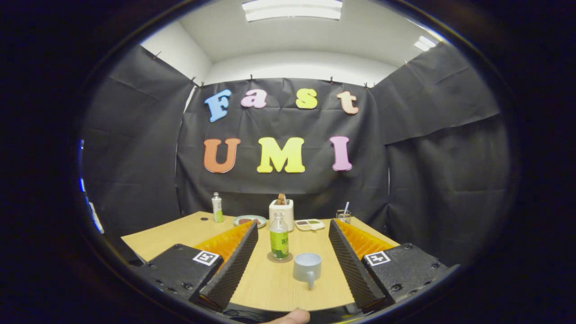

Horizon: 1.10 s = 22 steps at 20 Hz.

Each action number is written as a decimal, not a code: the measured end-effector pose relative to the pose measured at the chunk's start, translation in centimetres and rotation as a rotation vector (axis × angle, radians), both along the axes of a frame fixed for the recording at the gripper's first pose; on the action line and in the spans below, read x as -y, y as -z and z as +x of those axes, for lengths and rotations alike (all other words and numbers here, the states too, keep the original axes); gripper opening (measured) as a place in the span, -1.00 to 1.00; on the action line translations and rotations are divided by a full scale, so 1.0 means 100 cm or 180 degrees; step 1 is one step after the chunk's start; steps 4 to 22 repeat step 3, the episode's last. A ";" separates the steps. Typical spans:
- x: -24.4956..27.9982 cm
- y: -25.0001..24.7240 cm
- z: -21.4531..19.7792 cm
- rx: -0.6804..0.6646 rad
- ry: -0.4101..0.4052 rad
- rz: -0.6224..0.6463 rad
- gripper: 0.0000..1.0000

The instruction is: Take the bottle from table, then pour the juice into the cup, finally place the bottle on the coaster

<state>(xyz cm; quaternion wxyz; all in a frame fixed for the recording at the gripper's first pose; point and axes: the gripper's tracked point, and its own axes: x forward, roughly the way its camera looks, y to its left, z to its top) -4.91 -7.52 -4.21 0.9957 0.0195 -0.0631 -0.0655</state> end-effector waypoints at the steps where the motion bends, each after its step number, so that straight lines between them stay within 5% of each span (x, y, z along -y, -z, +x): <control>1: -0.001 0.001 0.000 -0.0010 -0.0001 -0.0012 1.00; 22: -0.004 0.002 0.000 -0.0019 -0.0032 0.0000 1.00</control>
